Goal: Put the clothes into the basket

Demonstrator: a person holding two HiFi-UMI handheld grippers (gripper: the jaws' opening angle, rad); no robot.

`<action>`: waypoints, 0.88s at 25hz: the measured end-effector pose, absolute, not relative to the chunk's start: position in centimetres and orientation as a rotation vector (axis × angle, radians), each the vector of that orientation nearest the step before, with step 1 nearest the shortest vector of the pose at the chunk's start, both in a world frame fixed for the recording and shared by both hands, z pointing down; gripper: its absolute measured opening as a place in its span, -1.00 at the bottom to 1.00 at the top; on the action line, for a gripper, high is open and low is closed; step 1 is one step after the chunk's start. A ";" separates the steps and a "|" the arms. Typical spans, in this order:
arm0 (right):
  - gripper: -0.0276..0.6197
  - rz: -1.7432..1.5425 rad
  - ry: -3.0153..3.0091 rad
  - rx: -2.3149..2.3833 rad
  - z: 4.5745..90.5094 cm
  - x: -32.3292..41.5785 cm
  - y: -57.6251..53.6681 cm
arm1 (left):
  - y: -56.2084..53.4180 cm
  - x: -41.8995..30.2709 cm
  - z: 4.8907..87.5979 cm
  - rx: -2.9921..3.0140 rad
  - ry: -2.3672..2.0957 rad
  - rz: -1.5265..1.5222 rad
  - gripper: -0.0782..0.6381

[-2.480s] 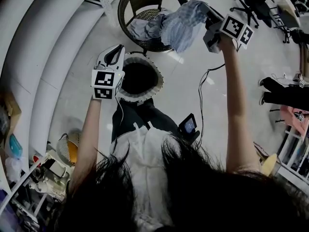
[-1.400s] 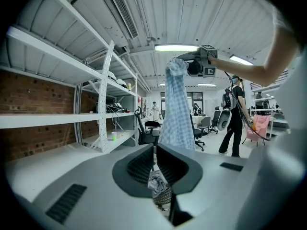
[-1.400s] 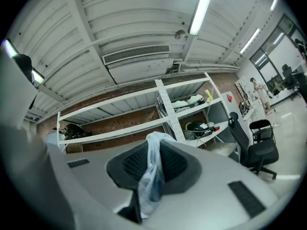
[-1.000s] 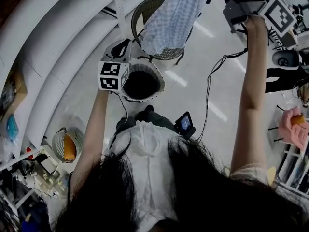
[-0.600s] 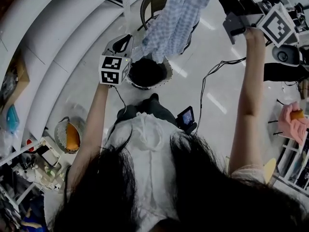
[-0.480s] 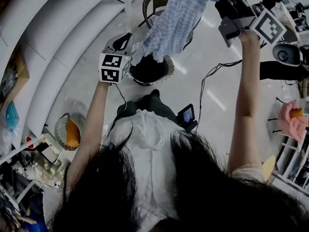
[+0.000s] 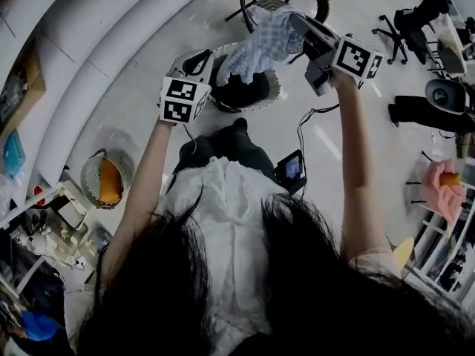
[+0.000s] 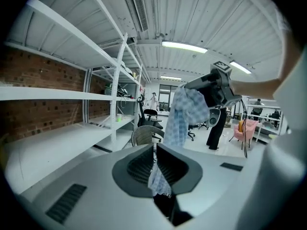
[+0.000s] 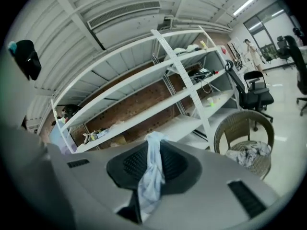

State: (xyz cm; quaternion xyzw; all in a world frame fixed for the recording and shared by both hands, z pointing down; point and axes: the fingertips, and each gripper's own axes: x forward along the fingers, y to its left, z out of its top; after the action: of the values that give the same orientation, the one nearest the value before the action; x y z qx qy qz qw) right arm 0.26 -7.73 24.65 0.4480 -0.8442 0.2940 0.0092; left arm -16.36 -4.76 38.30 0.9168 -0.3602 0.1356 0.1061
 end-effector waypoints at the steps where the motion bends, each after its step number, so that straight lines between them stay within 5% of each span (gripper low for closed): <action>1: -0.73 0.951 -2.604 1.397 26.7 0.1 -7.7 | -4.5 -16.7 38.9 2.690 -1.058 0.408 -0.70; 22: -0.73 1.313 -2.016 1.304 55.7 0.7 -10.2 | -4.2 -16.2 47.3 2.429 -1.107 0.530 -0.70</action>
State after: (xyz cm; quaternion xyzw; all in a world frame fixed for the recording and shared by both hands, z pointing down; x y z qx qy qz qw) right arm 0.75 -10.21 55.70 0.4667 -0.7215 0.4702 0.2012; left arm -16.24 -4.25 47.33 0.8729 -0.3979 0.1905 0.2086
